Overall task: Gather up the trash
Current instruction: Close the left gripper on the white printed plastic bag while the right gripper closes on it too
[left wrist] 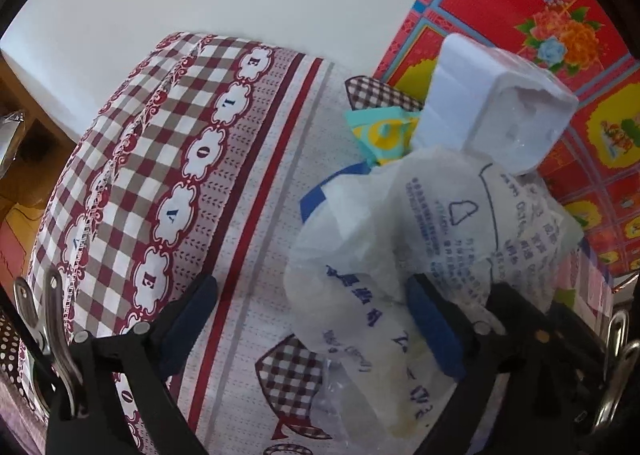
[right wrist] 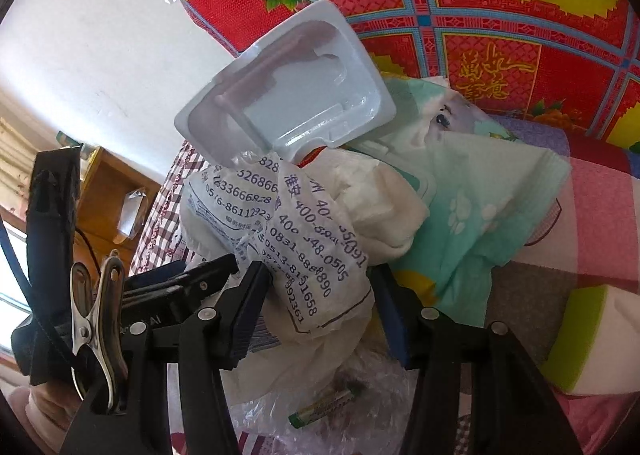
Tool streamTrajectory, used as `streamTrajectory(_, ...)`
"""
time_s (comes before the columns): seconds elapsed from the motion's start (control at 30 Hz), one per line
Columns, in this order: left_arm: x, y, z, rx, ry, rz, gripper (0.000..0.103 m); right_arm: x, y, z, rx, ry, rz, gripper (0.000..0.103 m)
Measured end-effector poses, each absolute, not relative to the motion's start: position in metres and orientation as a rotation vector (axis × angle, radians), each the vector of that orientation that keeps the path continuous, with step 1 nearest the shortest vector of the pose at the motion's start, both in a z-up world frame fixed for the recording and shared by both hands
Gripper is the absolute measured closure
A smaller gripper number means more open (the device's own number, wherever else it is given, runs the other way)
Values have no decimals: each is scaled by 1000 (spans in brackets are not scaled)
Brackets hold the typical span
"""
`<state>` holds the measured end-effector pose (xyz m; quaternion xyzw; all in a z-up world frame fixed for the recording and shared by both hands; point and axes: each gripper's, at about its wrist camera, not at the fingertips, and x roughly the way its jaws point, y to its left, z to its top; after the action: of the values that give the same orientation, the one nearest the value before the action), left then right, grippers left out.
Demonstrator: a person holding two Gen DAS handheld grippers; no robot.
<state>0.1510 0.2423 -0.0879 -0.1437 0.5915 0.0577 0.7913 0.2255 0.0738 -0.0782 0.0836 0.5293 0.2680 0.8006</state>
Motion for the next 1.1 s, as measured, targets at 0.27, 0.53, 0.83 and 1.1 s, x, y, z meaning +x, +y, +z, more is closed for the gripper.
streamTrajectory(0.27,151,241,-90,-312,1242,106,3,228,69,-80,195,1136,583,49)
streamTrajectory(0.53,138,249,-83,-377,1287,162,14,229,62,-78,198,1143,588,48)
streamTrajectory(0.83,122,226,-45,-265,1115,36,36,222,44,-65,250,1136,591,48)
streamTrajectory(1.1,131,221,-57,-310,1184,27,62,224,33,-68,285,1143,595,49)
